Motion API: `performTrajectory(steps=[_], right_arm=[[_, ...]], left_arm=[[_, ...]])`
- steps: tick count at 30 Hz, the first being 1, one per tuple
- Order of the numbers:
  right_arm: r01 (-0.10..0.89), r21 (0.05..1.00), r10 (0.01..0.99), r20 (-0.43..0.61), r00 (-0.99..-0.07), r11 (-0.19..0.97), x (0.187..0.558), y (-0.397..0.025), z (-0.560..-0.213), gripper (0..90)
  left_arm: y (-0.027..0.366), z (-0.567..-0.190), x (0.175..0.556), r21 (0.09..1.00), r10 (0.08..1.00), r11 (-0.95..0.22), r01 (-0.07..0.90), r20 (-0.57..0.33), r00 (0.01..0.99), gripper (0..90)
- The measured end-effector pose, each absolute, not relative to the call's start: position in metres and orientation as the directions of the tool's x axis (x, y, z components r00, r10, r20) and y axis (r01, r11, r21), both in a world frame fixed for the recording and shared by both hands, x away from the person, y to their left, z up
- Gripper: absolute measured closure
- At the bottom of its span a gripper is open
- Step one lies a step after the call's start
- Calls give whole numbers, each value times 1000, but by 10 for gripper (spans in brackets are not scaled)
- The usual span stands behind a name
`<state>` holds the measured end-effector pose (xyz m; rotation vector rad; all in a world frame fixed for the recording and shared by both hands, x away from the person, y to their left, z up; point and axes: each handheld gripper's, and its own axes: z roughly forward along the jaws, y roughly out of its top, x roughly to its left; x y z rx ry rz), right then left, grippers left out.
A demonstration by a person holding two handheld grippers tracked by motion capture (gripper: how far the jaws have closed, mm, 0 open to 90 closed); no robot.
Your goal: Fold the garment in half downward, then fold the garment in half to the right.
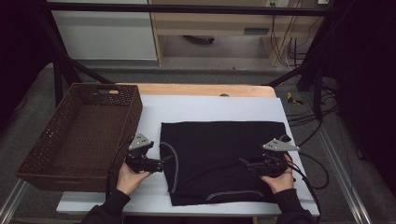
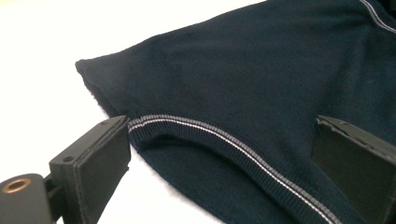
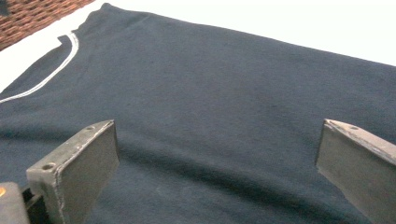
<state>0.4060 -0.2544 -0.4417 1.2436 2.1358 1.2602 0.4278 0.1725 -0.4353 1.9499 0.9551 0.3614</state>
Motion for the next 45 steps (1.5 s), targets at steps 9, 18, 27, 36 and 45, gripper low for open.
performTrajectory(steps=[9,18,27,36,45], right_arm=[[498,839,817,121,-563,219,401,-246,-441,4],[502,835,815,121,-566,224,400,-241,-442,4],[502,836,814,126,-566,220,400,-241,-442,4],[504,834,815,121,-567,227,400,-240,-443,3],[503,833,810,121,-573,231,400,-239,-444,3]], left_arm=[[171,-430,447,826,757,-287,485,-114,643,41],[167,-430,462,821,763,-273,501,-132,633,42],[166,-431,475,820,775,-259,511,-139,616,42],[164,-439,491,806,802,-256,533,-131,582,42],[165,-448,508,799,838,-237,553,-120,533,50]])
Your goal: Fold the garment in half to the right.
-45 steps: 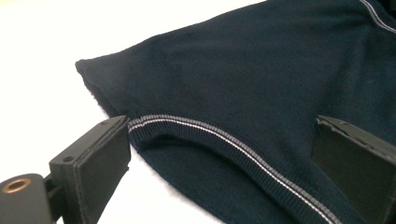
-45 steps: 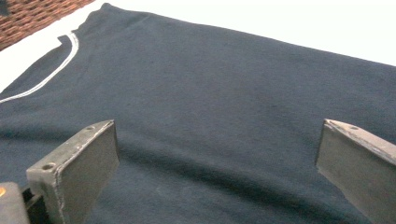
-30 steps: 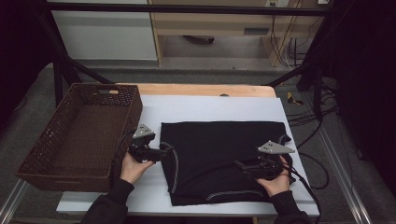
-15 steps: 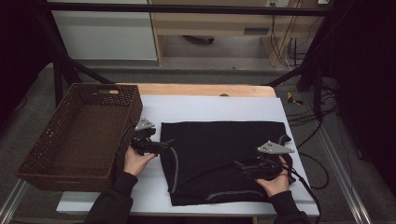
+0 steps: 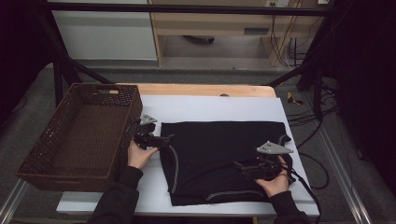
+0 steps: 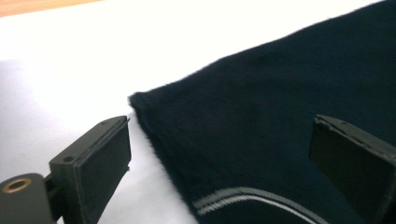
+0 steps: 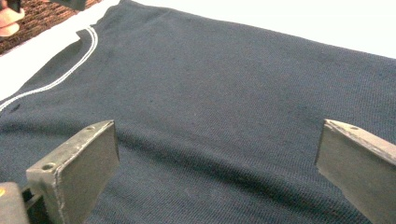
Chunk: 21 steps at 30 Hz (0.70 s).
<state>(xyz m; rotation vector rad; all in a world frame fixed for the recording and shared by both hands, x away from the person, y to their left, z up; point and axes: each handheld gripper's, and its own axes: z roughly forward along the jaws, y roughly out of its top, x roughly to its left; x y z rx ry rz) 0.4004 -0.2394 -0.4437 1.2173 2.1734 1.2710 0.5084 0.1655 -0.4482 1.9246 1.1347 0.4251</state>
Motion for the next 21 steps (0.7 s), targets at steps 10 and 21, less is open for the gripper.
performTrajectory(steps=[10,21], right_arm=[[500,836,809,125,-574,226,400,-239,-444,4],[498,840,803,137,-581,216,400,-238,-444,3]], left_arm=[[166,-466,524,773,859,-233,591,-122,497,134],[161,-473,535,736,866,-280,616,-82,492,310]])
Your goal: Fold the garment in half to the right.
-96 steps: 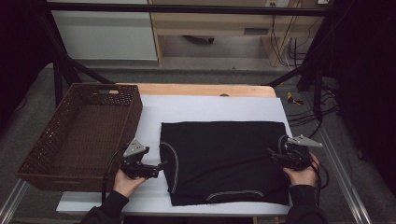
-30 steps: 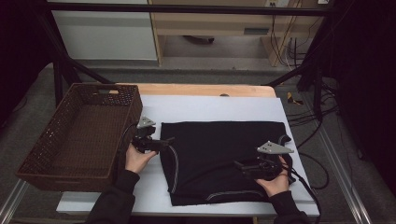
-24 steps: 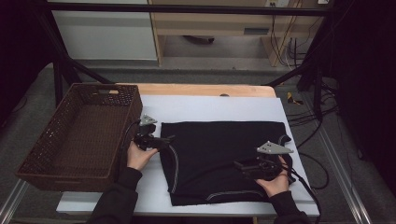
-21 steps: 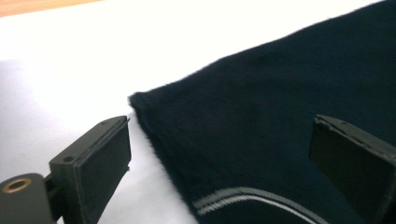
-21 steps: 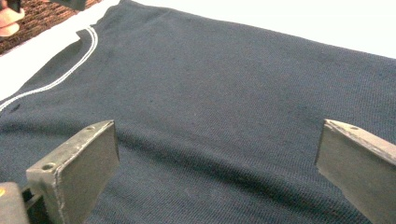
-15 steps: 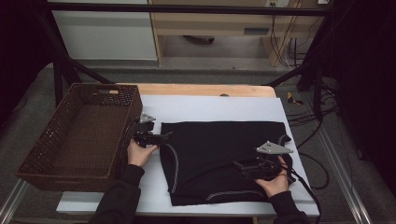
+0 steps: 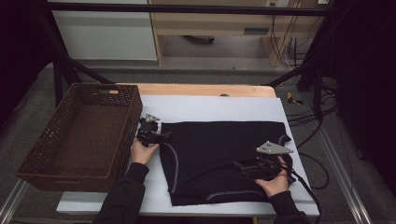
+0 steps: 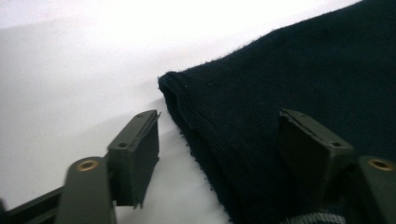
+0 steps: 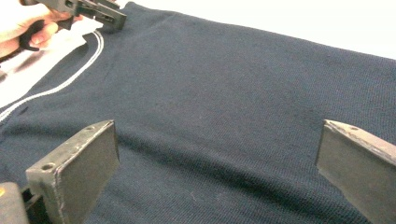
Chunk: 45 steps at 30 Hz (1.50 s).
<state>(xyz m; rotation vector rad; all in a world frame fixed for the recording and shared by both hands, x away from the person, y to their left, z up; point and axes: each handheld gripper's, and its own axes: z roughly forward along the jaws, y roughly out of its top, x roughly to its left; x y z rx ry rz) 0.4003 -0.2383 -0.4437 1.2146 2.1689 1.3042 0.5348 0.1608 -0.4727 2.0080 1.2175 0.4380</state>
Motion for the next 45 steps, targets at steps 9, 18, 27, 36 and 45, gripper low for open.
performTrajectory(steps=[9,18,27,36,45], right_arm=[[493,843,784,153,-602,215,400,-236,-444,4],[470,841,769,109,-630,266,398,-224,-441,4],[479,814,752,81,-654,329,392,-199,-443,4],[472,826,736,107,-668,309,381,-165,-441,4],[494,810,713,141,-687,315,370,-125,-445,5]], left_arm=[[159,-478,543,730,870,-272,627,-91,484,457],[156,-474,545,707,866,-285,647,-100,491,707],[150,-474,542,707,857,-334,624,-48,513,801],[149,-474,541,708,857,-337,621,-42,513,808],[149,-475,540,713,854,-348,608,-25,519,812]])
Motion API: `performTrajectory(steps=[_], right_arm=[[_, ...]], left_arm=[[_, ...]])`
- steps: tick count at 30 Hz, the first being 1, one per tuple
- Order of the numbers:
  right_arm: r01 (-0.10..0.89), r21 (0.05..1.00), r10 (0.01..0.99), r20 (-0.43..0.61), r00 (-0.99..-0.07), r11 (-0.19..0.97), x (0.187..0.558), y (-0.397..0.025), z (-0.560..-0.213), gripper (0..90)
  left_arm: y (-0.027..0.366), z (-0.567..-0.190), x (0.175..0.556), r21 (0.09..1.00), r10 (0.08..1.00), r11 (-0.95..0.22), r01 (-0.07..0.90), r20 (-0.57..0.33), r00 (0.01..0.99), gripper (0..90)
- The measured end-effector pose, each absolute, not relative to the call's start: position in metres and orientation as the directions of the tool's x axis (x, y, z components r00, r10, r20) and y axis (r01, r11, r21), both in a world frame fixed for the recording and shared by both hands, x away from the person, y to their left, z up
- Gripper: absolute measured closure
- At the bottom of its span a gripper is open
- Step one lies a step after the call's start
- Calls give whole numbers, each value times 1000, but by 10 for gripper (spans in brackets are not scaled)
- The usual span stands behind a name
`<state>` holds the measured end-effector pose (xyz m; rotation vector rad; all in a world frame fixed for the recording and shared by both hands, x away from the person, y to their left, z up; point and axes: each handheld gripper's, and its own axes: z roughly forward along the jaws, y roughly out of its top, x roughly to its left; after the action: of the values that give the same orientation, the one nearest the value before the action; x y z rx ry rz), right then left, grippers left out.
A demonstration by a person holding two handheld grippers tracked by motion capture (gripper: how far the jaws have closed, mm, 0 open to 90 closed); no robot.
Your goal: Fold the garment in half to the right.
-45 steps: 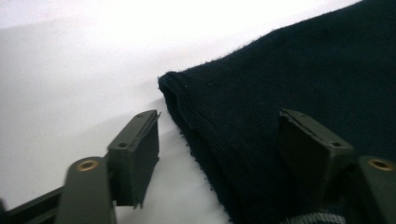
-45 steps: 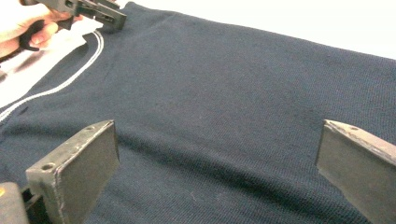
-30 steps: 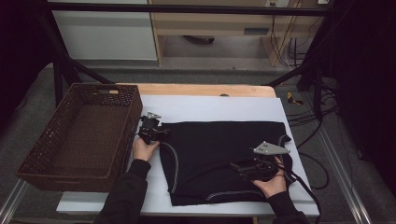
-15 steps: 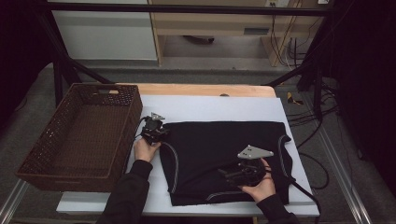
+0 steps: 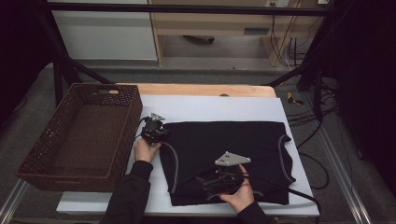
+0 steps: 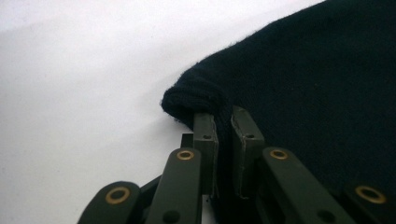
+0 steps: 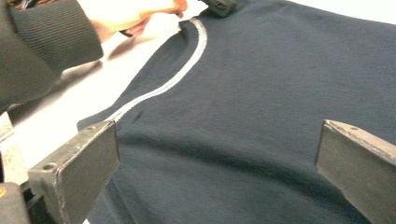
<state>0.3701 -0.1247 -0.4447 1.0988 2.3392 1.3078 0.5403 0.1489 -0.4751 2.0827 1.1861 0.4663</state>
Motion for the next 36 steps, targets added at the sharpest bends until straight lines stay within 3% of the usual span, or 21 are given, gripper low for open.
performTrajectory(steps=[24,36], right_arm=[[516,775,711,127,-692,364,365,-62,-460,21],[532,738,696,119,-708,414,359,-40,-471,145]], left_arm=[[151,-476,541,719,851,-338,607,-42,523,813],[153,-477,541,723,849,-333,605,-49,526,813]])
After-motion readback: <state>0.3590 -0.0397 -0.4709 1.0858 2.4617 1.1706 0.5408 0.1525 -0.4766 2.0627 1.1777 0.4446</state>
